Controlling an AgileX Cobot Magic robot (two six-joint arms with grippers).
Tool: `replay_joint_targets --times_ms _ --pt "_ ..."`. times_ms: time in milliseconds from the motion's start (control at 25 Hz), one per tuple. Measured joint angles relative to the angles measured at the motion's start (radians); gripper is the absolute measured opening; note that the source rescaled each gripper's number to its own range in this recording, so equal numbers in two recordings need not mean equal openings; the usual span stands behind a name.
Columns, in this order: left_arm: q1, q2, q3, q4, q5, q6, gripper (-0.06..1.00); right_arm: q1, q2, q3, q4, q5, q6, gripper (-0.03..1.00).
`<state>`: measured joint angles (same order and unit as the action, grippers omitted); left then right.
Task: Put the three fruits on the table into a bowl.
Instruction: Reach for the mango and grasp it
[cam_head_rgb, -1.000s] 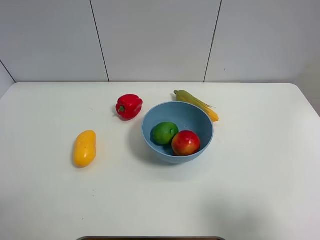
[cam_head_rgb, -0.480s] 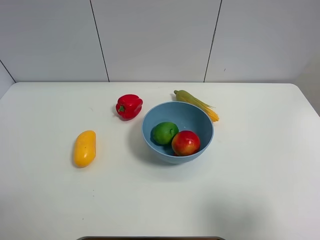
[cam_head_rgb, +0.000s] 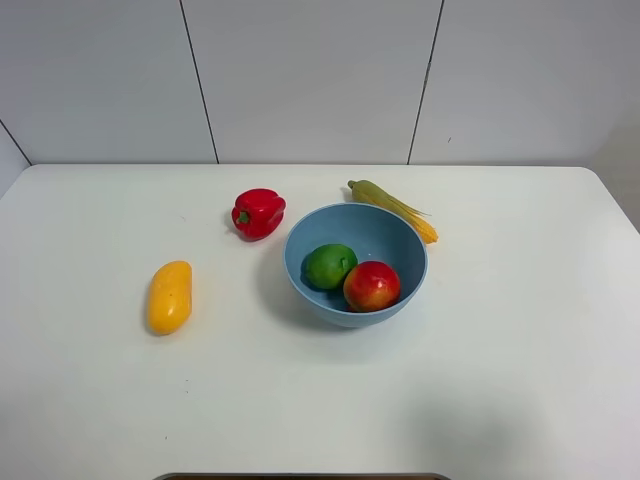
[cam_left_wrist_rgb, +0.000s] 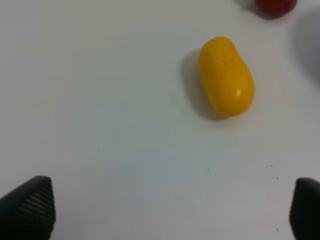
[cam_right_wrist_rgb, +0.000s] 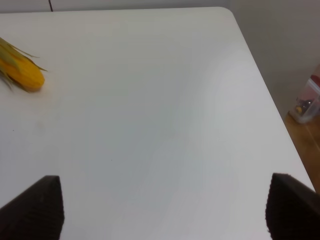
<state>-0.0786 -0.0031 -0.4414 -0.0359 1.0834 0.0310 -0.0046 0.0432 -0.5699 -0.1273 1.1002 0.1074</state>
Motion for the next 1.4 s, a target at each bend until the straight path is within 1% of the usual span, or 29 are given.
replay_joint_targets --times_ms 1000,1080,1160,1240,1400 --pt "0.000 0.006 -0.007 0.000 -0.005 -0.001 0.87 0.000 0.000 0.000 0.000 0.000 0.000 0.46" --pt "0.000 0.052 -0.035 -0.001 -0.025 -0.001 0.87 0.000 0.000 0.000 0.001 0.000 0.000 0.46" --pt "0.000 0.153 -0.087 -0.007 -0.055 -0.001 0.87 0.000 0.000 0.000 0.001 0.000 0.000 0.46" --pt "0.000 0.283 -0.151 -0.013 -0.065 -0.002 0.87 0.000 0.000 0.000 0.001 0.000 0.000 0.46" --pt "0.000 0.610 -0.320 -0.019 -0.060 -0.002 0.87 0.000 0.000 0.000 0.001 0.000 0.000 0.46"
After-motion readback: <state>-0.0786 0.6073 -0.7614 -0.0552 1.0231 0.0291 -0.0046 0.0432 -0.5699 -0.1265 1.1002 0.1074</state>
